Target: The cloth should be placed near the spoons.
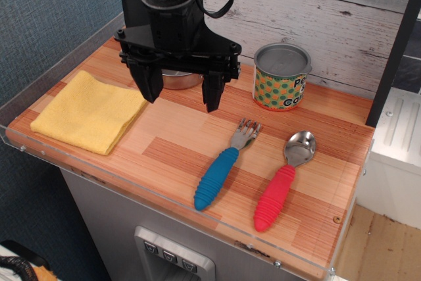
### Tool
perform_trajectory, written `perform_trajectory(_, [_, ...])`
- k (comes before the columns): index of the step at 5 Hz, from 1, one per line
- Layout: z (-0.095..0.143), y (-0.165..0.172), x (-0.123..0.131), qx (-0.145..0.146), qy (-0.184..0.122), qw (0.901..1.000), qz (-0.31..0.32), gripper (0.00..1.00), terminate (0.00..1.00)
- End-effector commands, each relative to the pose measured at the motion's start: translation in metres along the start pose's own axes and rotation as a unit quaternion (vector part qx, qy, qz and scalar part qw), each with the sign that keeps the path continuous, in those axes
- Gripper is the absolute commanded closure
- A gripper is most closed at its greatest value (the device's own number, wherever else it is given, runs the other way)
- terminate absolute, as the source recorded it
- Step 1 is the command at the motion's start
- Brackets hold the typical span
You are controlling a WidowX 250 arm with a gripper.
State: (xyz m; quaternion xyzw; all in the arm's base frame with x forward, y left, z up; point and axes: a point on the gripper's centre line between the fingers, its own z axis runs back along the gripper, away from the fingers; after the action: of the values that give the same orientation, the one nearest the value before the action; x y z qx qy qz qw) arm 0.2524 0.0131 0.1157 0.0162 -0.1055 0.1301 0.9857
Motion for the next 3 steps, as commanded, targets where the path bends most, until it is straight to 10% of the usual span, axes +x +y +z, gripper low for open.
perform_trajectory(1, [0.0, 0.0, 0.0, 0.0, 0.0, 1.0, 0.0, 0.0, 0.0])
perform_trajectory(3, [-0.014, 0.041, 0.006, 0.027, 0.03, 0.9988, 0.029, 0.0, 0.0])
